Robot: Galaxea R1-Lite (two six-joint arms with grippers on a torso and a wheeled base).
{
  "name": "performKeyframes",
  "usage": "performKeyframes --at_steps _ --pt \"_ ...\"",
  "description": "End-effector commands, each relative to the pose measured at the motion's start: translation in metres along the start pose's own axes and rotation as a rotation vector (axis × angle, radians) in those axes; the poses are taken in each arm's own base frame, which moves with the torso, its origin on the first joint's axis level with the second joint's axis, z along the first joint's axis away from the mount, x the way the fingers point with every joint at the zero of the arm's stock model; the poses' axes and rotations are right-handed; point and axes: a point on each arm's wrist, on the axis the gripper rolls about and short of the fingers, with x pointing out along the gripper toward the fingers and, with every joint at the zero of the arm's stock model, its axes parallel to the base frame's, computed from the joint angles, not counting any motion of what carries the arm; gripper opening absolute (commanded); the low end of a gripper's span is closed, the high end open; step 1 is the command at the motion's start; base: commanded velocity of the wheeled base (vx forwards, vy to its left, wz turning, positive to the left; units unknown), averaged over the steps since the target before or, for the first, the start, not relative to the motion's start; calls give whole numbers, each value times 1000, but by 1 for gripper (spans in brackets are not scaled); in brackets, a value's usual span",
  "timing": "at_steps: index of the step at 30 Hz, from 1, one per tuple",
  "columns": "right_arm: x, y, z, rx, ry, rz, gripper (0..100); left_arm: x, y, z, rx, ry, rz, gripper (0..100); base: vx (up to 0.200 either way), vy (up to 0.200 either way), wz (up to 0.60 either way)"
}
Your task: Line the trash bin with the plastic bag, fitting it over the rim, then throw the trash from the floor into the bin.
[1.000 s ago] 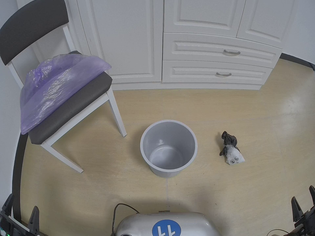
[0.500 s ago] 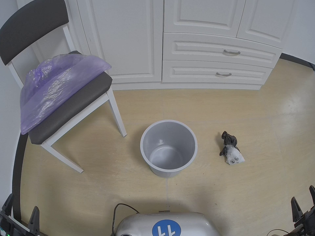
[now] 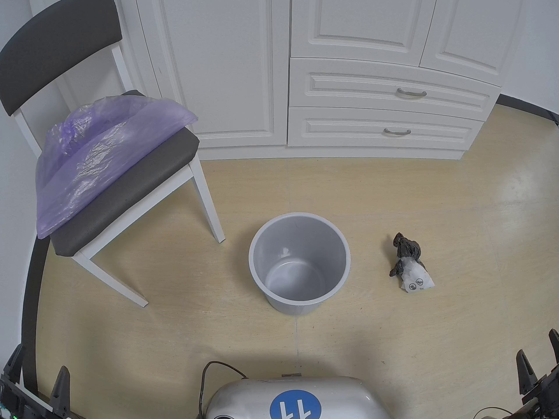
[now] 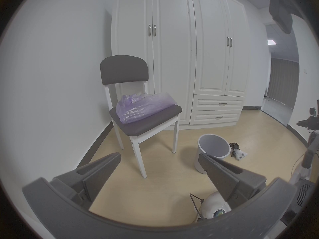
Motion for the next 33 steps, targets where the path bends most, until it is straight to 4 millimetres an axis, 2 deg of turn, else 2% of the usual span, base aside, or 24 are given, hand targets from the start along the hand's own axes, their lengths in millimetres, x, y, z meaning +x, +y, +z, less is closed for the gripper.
performKeyframes --at_steps 1,14,22,27,33 --pt "0 0 -5 3 0 0 100 0 0 -5 -5 2 3 100 0 0 0" --pt "0 0 -5 -19 2 2 100 0 -1 -5 35 -4 -22 100 0 0 0" --pt "0 0 -5 21 -3 -6 100 0 0 -4 -46 -2 23 100 0 0 0" --pt "0 0 -5 -13 0 -4 100 0 -1 -5 41 -4 -20 100 0 0 0" --pt "0 0 -5 21 -3 2 100 0 0 -5 -39 0 0 100 0 0 0"
